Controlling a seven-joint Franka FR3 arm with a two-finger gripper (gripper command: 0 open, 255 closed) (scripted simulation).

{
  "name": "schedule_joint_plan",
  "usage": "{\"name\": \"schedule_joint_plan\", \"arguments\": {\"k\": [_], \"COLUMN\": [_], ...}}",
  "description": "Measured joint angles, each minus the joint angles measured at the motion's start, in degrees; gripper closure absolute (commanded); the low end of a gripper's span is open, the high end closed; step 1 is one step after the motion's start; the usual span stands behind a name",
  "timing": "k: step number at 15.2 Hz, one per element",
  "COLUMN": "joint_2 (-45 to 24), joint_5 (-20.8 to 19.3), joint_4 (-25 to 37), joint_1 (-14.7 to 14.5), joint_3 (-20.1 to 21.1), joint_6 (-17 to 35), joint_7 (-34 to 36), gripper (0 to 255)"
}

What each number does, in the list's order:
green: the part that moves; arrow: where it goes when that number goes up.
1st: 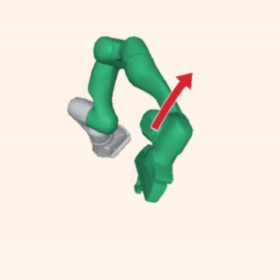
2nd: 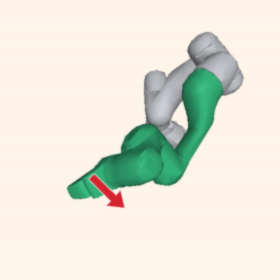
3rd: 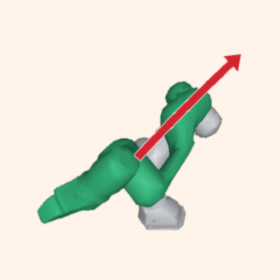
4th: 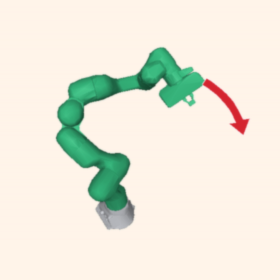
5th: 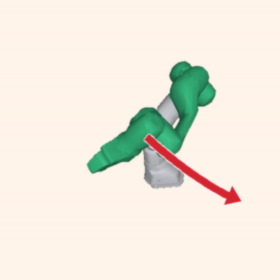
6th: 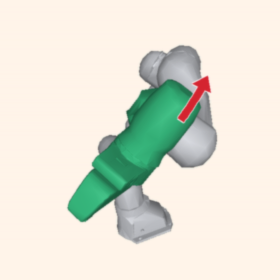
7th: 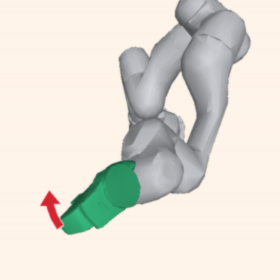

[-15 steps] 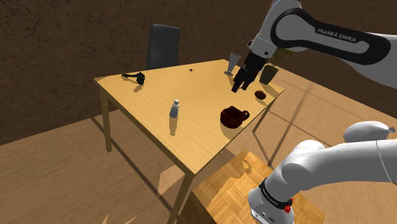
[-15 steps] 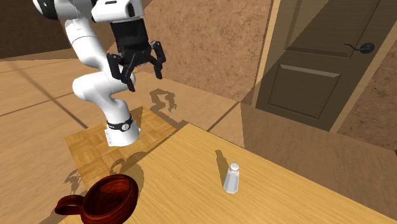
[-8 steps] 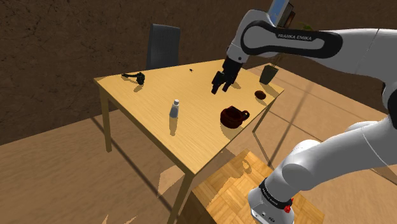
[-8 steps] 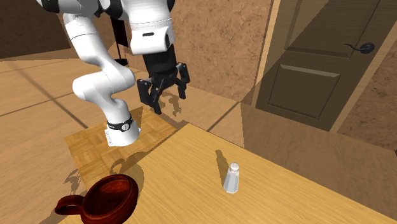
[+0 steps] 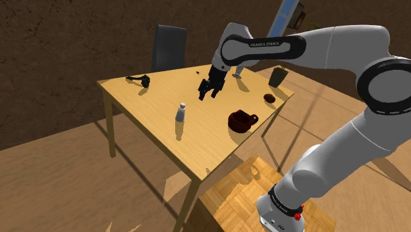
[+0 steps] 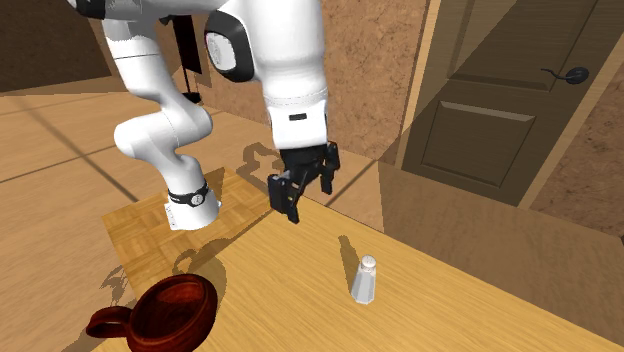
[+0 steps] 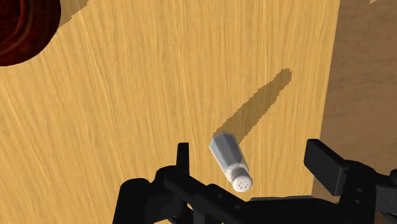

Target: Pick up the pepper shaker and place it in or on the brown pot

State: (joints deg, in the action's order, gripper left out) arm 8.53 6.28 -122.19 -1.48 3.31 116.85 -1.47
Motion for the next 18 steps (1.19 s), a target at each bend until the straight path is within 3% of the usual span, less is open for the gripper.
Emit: {"name": "schedule_joint_plan", "arguments": {"k": [11,18], "joint_2": [-22.6,-25.7], "joint_5": [-1.7,-1.8], "joint_4": [17.0,15.9], "joint_1": [-1.8,-2.0], "joint_3": [1.6,1.6], "joint_6": [5.9,10.1], "joint_7": [3.5,3.5], "gripper": [0,0]}}
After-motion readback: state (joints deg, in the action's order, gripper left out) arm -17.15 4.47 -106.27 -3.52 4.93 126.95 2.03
